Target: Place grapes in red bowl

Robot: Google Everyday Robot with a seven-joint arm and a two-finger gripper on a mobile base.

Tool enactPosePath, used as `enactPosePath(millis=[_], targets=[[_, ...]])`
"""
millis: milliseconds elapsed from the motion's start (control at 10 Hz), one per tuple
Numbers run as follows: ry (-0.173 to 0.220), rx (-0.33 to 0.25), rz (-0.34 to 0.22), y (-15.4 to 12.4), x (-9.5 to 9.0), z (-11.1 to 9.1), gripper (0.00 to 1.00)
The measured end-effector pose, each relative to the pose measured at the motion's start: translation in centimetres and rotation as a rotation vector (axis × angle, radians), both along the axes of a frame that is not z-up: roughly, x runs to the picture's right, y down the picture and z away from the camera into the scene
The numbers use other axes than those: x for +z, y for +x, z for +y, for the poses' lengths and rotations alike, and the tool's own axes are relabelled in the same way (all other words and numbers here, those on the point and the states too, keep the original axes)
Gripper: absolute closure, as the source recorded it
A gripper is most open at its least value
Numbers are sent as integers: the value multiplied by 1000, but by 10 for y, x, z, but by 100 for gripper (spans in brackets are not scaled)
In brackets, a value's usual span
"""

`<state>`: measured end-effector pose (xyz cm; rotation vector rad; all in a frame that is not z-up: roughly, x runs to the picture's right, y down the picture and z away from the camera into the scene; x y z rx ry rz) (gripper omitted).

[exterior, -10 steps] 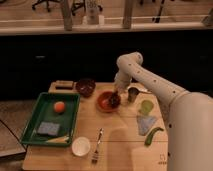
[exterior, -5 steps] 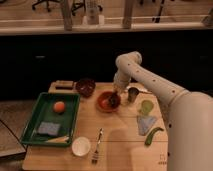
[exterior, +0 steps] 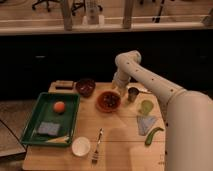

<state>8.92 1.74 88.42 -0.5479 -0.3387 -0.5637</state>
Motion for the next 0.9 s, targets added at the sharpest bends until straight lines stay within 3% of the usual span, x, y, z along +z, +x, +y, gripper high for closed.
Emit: enactPosePath(millis=[900], targets=[[-21, -28, -1, 1, 7, -9, 20]])
